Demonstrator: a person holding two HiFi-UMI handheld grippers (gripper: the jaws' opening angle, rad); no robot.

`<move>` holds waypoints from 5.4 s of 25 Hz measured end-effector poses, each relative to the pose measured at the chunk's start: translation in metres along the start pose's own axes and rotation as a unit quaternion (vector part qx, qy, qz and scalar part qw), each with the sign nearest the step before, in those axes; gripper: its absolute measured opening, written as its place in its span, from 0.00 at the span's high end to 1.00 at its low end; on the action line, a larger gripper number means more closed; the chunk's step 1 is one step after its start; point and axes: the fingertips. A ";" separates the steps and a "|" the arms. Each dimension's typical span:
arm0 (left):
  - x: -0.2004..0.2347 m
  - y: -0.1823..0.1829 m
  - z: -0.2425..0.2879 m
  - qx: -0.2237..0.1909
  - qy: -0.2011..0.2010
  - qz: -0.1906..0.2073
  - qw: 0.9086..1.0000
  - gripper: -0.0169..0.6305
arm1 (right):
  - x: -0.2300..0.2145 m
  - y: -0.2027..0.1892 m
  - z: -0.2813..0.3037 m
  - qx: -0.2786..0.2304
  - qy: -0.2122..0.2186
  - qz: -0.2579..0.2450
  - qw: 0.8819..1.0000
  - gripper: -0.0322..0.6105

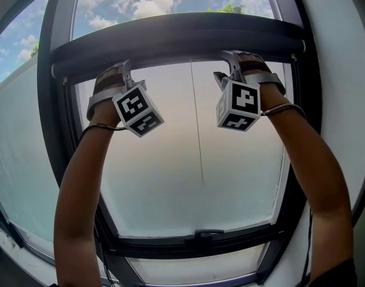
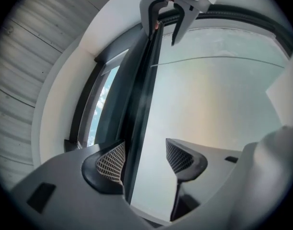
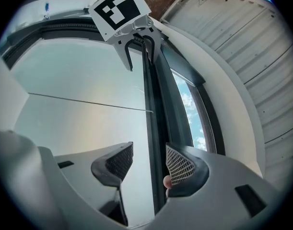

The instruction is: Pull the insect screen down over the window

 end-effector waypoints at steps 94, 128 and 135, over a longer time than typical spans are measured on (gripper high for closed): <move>-0.245 -0.099 -0.157 0.107 -0.336 0.069 0.933 0.68 | 0.255 0.052 -0.131 -0.041 0.293 0.020 0.955 0.65; -0.299 -0.121 -0.199 0.108 -0.422 0.049 0.899 0.69 | 0.312 0.071 -0.170 -0.047 0.406 0.035 0.912 0.67; -0.342 -0.136 -0.229 0.119 -0.452 0.056 0.882 0.69 | 0.357 0.080 -0.201 -0.052 0.438 0.034 0.897 0.67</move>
Point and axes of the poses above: the fingertips, and each gripper's own axes: z forward along the fingers, x to its left, y out of its top, and after that the axes turned 11 degrees about -z, right-handed
